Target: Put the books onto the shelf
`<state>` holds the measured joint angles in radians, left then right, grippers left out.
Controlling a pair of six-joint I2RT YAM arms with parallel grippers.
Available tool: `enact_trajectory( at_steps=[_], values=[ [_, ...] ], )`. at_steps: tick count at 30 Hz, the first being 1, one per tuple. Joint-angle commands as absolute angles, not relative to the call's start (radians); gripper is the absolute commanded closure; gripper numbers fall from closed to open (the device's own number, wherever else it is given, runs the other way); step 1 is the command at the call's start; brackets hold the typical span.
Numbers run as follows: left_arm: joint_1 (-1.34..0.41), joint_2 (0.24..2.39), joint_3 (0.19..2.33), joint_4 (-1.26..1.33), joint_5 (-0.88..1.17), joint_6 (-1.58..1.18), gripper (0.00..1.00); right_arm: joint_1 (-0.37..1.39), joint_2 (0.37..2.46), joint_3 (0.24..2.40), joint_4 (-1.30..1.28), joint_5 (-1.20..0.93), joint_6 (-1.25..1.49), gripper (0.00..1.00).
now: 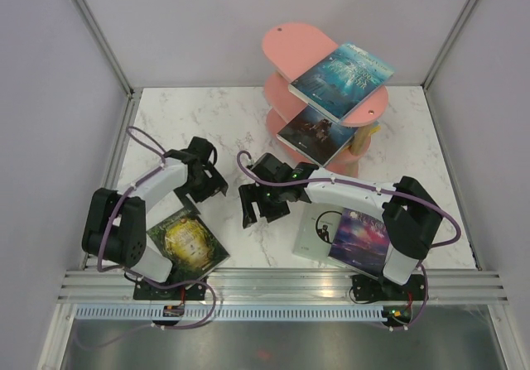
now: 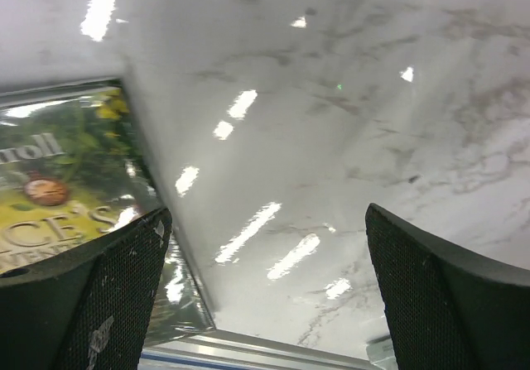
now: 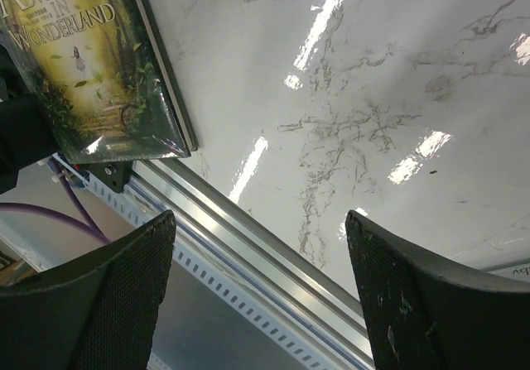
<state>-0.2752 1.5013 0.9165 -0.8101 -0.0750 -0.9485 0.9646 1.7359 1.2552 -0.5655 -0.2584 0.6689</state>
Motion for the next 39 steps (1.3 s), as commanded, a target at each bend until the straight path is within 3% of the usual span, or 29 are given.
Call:
enact_trajectory(
  at_steps=[1, 4, 11, 17, 20, 27, 31, 35, 39],
  values=[
    [-0.337, 1.542, 1.0, -0.762, -0.095, -0.991, 0.0, 0.962, 1.723, 1.252, -0.534, -0.265, 0.669, 0.14],
    [-0.278, 1.487, 1.02, -0.871, -0.176, -0.953, 0.0, 0.962, 1.718, 1.249, -0.537, -0.265, 0.669, 0.14],
    [0.27, 1.284, 0.885, -0.899, -0.092, -0.732, 0.0, 0.962, 1.704, 1.207, -0.525, -0.253, 0.684, 0.14],
    [0.604, 1.276, 0.718, -0.781, 0.029, -0.735, 0.02, 0.962, 1.663, 1.181, -0.532, -0.253, 0.693, 0.15],
    [0.656, 1.302, 0.698, -0.776, 0.064, -0.785, 0.03, 0.96, 1.626, 1.161, -0.557, -0.233, 0.686, 0.15],
    [0.614, 1.07, 0.396, -0.657, 0.092, -1.031, 0.11, 0.962, 1.566, 1.108, -0.597, -0.21, 0.684, 0.16],
    [0.421, 0.956, 0.331, -0.618, 0.017, -1.164, 0.16, 0.956, 1.522, 1.082, -0.627, -0.198, 0.67, 0.16],
    [0.189, 1.038, 0.308, -0.529, 0.023, -1.294, 0.15, 0.951, 1.509, 1.052, -0.632, -0.204, 0.66, 0.16],
    [0.013, 1.214, 0.427, -0.401, 0.052, -1.258, 0.13, 0.95, 1.52, 1.052, -0.63, -0.216, 0.652, 0.16]
  ],
)
